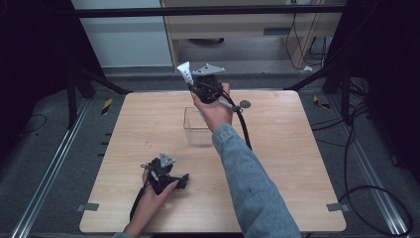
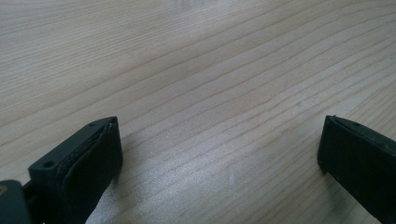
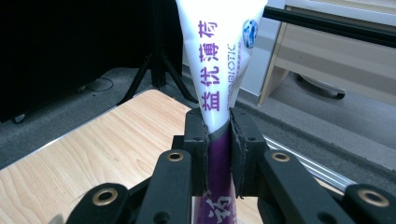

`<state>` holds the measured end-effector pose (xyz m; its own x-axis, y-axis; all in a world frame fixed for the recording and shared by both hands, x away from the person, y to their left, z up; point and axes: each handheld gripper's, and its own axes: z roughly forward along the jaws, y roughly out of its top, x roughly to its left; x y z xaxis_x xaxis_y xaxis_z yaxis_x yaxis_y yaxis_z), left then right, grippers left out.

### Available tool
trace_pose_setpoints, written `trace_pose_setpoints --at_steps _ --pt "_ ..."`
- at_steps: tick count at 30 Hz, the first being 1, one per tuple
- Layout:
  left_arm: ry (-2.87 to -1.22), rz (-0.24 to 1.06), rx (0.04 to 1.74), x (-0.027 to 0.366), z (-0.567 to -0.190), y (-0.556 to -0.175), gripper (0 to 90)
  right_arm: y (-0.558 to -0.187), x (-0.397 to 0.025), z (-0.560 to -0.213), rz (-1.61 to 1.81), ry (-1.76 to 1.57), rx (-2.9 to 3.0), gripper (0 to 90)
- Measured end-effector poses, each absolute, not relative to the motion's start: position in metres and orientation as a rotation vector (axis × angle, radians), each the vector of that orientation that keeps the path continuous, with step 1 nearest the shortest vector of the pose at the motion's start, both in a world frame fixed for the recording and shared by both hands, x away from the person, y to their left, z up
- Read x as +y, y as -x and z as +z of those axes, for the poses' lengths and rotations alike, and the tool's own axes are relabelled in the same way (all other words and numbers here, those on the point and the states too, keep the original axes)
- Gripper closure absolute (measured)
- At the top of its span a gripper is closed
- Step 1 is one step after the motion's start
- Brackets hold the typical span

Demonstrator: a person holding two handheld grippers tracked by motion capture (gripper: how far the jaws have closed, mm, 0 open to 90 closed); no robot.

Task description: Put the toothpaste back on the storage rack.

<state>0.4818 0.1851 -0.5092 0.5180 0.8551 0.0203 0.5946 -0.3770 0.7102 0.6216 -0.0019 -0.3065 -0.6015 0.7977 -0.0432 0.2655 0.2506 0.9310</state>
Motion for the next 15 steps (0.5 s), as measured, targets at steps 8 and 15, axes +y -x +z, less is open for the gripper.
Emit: trace_pose_setpoints --at_steps 8,15 --pt "-2.108 0.515 1.176 0.185 -0.509 -0.482 0.0 -0.629 0.008 -0.311 1.329 -0.956 2.008 78.4" --pt "-2.108 0.514 1.175 0.185 -0.509 -0.482 0.0 -0.633 0.011 -0.316 1.319 -0.961 2.009 78.4"
